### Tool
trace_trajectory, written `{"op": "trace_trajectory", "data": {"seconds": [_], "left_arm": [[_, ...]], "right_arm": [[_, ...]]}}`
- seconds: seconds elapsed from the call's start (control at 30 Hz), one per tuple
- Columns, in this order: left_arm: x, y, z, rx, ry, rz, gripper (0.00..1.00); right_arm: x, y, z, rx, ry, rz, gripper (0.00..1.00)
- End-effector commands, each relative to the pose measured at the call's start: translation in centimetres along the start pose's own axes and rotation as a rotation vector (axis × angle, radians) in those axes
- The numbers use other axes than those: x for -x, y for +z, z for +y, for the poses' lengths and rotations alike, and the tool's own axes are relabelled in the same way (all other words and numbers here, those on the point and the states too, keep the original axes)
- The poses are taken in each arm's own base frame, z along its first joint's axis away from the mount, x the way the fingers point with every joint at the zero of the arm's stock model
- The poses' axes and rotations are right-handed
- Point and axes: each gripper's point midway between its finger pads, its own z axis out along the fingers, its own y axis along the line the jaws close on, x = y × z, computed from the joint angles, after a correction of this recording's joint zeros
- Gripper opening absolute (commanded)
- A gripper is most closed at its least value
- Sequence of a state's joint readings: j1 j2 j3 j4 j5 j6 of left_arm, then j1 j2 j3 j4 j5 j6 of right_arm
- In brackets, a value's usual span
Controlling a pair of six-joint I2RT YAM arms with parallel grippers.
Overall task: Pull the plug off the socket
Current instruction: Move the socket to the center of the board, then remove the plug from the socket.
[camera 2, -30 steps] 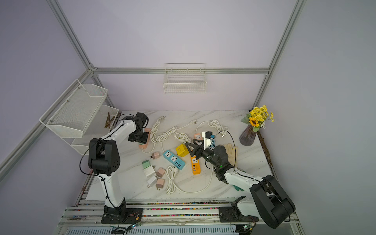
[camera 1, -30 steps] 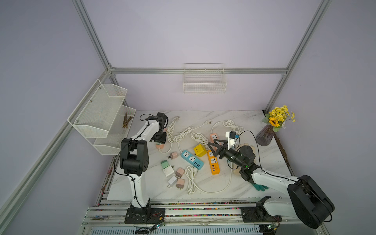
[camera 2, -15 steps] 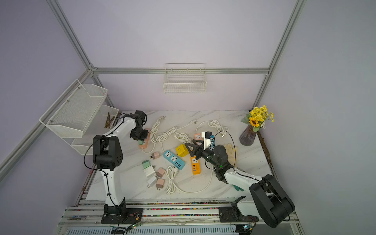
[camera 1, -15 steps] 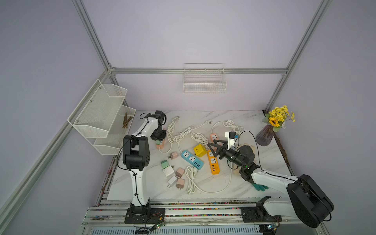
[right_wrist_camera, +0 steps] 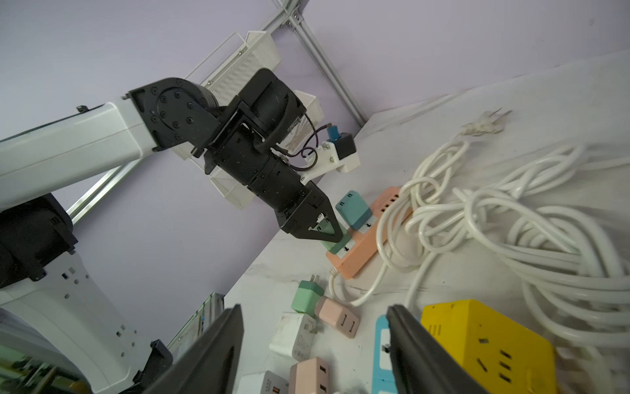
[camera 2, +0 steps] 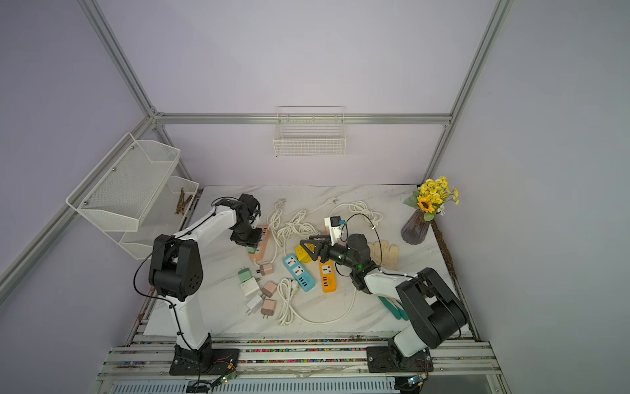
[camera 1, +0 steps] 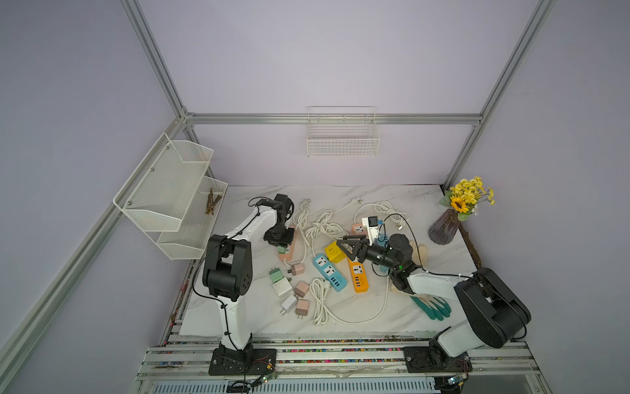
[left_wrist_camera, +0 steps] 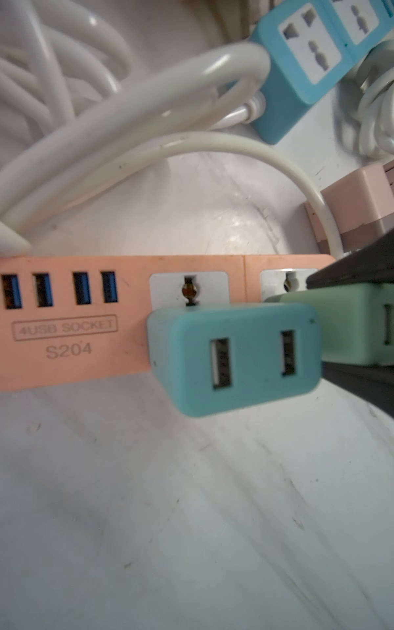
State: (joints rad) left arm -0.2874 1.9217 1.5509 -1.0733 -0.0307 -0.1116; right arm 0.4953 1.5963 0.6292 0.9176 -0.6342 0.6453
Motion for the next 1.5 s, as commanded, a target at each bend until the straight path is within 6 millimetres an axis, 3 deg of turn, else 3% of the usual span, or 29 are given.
{"op": "trace_trajectory", "data": {"seconds": [0.0, 0.2, 0.3, 0.43, 0.8, 0.93, 0.97, 1.1, 1.27, 1.47], "left_arm": [[-0.4, -2.3, -2.6, -0.056, 0.071, -0.071, 0.18], [-0.6, -2.3, -3.8, -0.084, 0.084, -0.108, 0.18], [-0.4, -2.1, -3.7, -0.078, 0.074, -0.125, 0.18], [0.1, -2.3, -3.9, -0.089, 0.061, -0.175, 0.18], [0.3, -2.3, -4.4, -0.120, 0.049, -0.214, 0.18], [0.2, -2.3, -4.4, -0.123, 0.050, -0.215, 0.18], [0.2, -2.2, -4.4, -0.122, 0.048, -0.213, 0.18], [0.4, -2.3, -4.5, -0.128, 0.038, -0.223, 0.18], [1.4, -4.5, -7.0, -0.248, 0.120, -0.329, 0.16], [1.1, -4.6, -6.3, -0.069, 0.217, -0.371, 0.16]], "right_arm": [[-1.5, 1.5, 1.0, 0.091, 0.084, 0.102, 0.69], [-6.7, 6.0, -1.7, -0.123, 0.168, 0.311, 0.68], [-8.4, 7.6, -3.4, -0.278, 0.269, 0.340, 0.60], [-9.0, 8.6, -5.8, -0.483, 0.316, 0.335, 0.60], [-12.0, 12.3, -10.4, -0.629, 0.374, 0.456, 0.58], [-11.8, 12.6, -11.9, -0.699, 0.383, 0.433, 0.55], [-11.8, 12.4, -12.2, -0.721, 0.384, 0.429, 0.47], [-12.5, 12.1, -13.0, -0.760, 0.381, 0.435, 0.44], [-14.1, 11.6, -14.0, -0.781, 0.378, 0.477, 0.40], [-14.8, 11.6, -14.5, -0.786, 0.384, 0.485, 0.37]]}}
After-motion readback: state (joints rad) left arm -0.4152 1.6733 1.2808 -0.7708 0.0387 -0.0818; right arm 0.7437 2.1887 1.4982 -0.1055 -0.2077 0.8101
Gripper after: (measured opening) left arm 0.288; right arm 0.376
